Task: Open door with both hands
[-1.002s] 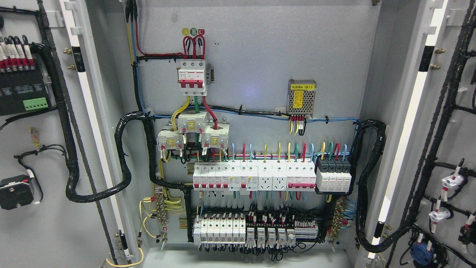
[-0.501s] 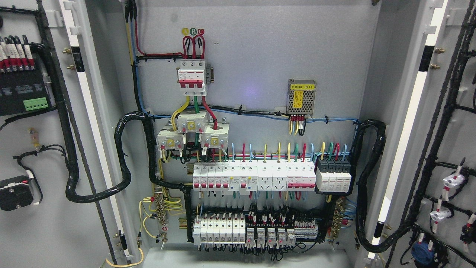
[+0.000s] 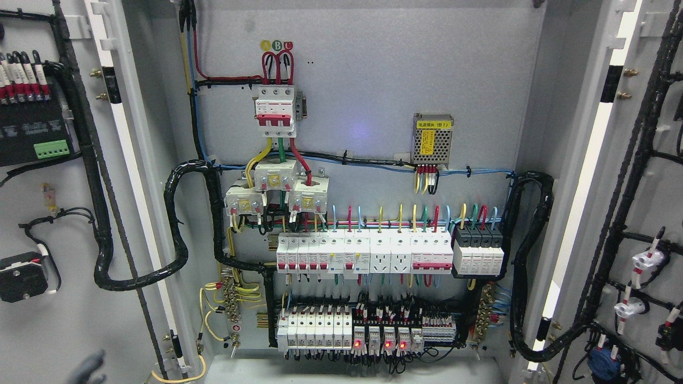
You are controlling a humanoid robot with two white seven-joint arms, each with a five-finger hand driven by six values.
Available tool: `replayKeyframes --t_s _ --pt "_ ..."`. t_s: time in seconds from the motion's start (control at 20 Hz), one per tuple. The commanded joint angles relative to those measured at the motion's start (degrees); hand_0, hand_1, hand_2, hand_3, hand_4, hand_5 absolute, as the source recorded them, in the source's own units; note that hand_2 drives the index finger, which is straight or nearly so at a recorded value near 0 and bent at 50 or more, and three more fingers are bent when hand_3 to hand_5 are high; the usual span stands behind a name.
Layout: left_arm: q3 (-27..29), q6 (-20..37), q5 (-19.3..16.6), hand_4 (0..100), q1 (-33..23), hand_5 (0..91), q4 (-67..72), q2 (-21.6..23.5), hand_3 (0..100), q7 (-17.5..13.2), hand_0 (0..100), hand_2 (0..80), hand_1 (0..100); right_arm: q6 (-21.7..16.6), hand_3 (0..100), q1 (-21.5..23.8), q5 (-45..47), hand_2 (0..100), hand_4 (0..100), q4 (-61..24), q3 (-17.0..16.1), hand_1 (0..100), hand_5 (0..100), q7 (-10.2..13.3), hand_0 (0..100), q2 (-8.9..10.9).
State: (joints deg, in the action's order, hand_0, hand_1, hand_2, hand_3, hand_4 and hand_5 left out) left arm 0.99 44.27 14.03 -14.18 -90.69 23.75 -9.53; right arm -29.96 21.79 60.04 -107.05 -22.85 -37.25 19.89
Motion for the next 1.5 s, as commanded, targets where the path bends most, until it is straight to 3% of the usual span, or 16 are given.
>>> replayKeyframes --t_s 0.0,0.15,0.3,0.5,0.6,0.7,0.8,0.85,0.95,1.05,1.15,1.25,1.35,1.45 --pt "-12.7 47.9 -10.7 0 -4.4 0.0 12.4 -17.5 0 0.0 0 0.0 0 0.3 0 2.6 -6.1 0 0 -0.3 20.7 0 0 0.0 0 0.24" --pt "-12.4 50.6 -10.9 0 -4.5 0.0 21.8 -19.6 0 -0.3 0 0.0 0 0.3 0 2.6 -18.6 0 0 15.1 30.8 0 0 -0.1 0 -1.16" --pt "-9.7 50.8 -10.8 0 -3.1 0.0 36.0 -22.4 0 -0.3 0 0.0 0 0.3 0 1.7 -27.8 0 0 35.2 36.1 0 0 -0.1 0 -3.36" --pt "-4.3 50.2 -10.8 0 5.4 0.0 66.7 -26.4 0 -0.4 0 0.0 0 0.3 0 -5.4 -29.9 0 0 61.7 37.8 0 0 -0.1 0 -9.42" --pt "-0.8 48.9 -10.9 0 9.8 0.0 82.4 -27.8 0 -0.4 0 0.0 0 0.9 0 -10.0 -29.8 0 0 76.0 37.0 0 0 0.0 0 -13.89" --pt "1.7 43.2 -10.8 0 12.4 0.0 91.8 -28.8 0 -0.3 0 0.0 0 1.2 0 -14.6 -29.8 0 0 90.0 36.7 0 0 0.2 0 -16.19" --pt "3.9 29.4 -10.5 0 13.4 0.0 96.1 -29.4 0 -0.2 0 0.0 0 4.0 0 -16.9 -29.6 0 0 99.8 36.5 0 0 0.4 0 -18.56" --pt "4.2 20.1 -10.5 0 13.4 0.0 96.7 -29.4 0 -0.2 0 0.0 0 7.0 0 -17.0 -29.8 0 0 102.0 36.0 0 0 1.1 0 -18.83" --pt "4.1 -0.9 -10.6 0 13.4 0.0 96.5 -29.3 0 -0.3 0 0.0 0 11.0 0 -17.0 -29.9 0 0 102.7 36.4 0 0 6.0 0 -19.01" --pt "4.1 -18.6 -10.8 0 13.4 0.0 96.1 -29.3 0 -0.3 0 0.0 0 12.3 0 -17.0 -32.2 0 0 103.2 36.6 0 0 14.4 0 -19.1" --pt "4.0 -30.0 -10.9 0 13.4 0.0 95.7 -29.1 0 -0.3 0 0.0 0 16.0 0 -17.0 -37.3 0 0 103.4 36.5 0 0 23.5 0 -19.19" --pt "3.8 -34.3 -11.0 0 13.4 0.0 94.6 -28.9 0 -0.3 0 0.0 0 22.4 0 -17.0 -42.8 0 0 103.4 36.1 0 0 29.2 0 -19.19" --pt "3.8 -34.9 -10.9 0 13.4 0.0 94.2 -29.0 0 -0.3 0 0.0 0 28.9 0 -17.0 -45.8 0 0 103.4 36.2 0 0 30.5 0 -19.28" --pt "3.8 -35.4 -10.9 0 13.4 0.0 94.2 -29.1 0 -0.1 0 0.0 0 32.2 0 -17.0 -47.5 0 0 103.4 36.5 0 0 30.6 0 -20.24"
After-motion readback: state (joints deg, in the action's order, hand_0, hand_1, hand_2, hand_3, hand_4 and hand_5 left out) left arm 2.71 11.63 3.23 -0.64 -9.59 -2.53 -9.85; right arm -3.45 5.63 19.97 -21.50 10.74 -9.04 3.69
